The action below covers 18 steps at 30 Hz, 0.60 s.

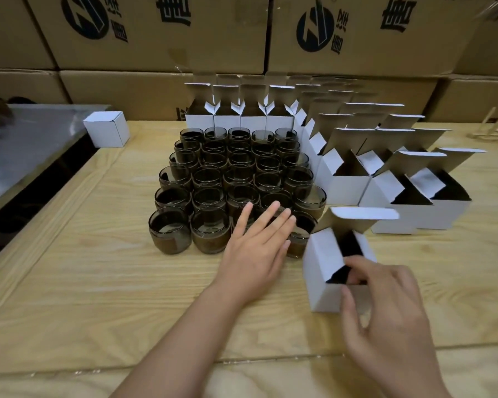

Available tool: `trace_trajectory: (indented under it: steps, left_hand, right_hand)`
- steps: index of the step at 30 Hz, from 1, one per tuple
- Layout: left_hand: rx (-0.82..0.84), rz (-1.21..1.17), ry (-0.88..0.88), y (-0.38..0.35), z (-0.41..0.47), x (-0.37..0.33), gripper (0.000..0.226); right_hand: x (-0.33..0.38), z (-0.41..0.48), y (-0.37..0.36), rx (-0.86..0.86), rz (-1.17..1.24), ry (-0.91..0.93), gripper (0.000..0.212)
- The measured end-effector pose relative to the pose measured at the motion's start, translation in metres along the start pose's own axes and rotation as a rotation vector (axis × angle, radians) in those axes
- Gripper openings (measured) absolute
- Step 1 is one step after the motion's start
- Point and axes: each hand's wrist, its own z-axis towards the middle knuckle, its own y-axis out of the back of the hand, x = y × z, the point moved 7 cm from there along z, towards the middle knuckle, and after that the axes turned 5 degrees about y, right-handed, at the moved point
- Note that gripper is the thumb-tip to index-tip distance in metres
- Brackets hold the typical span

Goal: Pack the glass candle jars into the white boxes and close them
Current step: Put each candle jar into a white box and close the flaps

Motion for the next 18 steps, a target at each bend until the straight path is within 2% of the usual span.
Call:
trace_trajectory:
  steps: [3,6,10,12,16,18]
  left_hand:
    - [0.018,-0.028,-0.021,0.000,-0.001,0.002,0.048]
    - [-0.044,-0.205,-0.011,0.010,-0.002,0.009,0.045]
    - [-0.341,-0.531,0.174,0.039,-0.009,0.035,0.040]
    - [-0.416,-0.770,0.265,0.046,-0.015,0.043,0.038]
    - [-0.299,-1.102,0.282,0.041,-0.013,0.034,0.050]
    - [-0.232,-1.150,0.269,0.037,-0.011,0.030,0.055]
  right_hand:
    - [0.029,-0.003,-0.008,-0.017,0.046,0.079,0.030]
    - [0.045,0.000,-0.019,0.001,0.060,0.102,0.032]
    - [0.055,0.003,-0.028,0.026,0.087,0.110,0.034]
    - [0.060,0.005,-0.033,0.037,0.089,0.112,0.034]
    - [0.071,0.009,-0.041,0.031,0.152,0.141,0.030]
    - [0.068,0.013,-0.035,-0.072,0.264,0.131,0.023]
